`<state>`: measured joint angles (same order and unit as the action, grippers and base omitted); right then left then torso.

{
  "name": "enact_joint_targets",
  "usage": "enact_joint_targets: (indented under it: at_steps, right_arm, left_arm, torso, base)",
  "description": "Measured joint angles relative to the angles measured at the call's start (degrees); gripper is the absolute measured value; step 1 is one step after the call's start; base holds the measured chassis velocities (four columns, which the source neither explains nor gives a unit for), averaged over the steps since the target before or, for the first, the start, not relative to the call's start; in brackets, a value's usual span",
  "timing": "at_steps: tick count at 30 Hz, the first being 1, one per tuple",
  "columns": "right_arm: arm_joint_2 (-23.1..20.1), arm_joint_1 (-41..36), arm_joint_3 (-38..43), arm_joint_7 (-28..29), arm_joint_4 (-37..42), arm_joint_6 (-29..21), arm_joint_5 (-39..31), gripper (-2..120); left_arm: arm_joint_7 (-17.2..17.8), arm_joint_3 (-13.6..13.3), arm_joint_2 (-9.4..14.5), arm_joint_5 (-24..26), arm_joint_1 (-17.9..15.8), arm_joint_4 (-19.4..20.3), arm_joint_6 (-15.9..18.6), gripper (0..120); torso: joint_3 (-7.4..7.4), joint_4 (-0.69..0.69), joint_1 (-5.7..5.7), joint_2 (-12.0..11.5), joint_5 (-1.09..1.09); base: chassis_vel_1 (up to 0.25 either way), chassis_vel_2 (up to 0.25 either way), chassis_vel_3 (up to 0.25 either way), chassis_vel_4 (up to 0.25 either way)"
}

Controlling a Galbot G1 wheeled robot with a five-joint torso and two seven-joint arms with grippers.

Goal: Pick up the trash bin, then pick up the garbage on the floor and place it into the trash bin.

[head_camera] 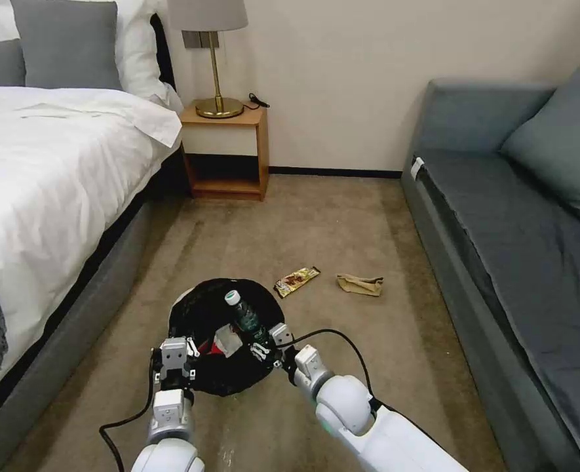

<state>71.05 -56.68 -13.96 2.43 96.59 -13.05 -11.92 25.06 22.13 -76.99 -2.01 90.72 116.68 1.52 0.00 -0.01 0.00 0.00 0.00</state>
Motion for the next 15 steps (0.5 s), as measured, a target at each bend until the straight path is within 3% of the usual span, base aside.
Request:
enact_joint_targets:
  at_steps: [7, 15]
  right_arm:
    - [-0.1, 0.5, -0.6, 0.2, 1.6, -0.4, -0.5, 91]
    - [-1.4, -1.6, 1.5, 1.9, 6.9, -0.6, -3.8, 100]
  left_arm:
    - [0.1, 0.8, 0.2, -0.4, 0.0, -0.3, -0.3, 1]
    - [0.2, 1.5, 0.3, -0.4, -0.4, -0.9, -0.8, 1]
  torso:
    - [0.00, 0.01, 0.00, 0.0, 0.00]
    - [0.00, 0.01, 0.00, 0.0, 0.00]
  base:
    - [0.000, 0.000, 0.000, 0.000]
    - [0.000, 0.000, 0.000, 0.000]
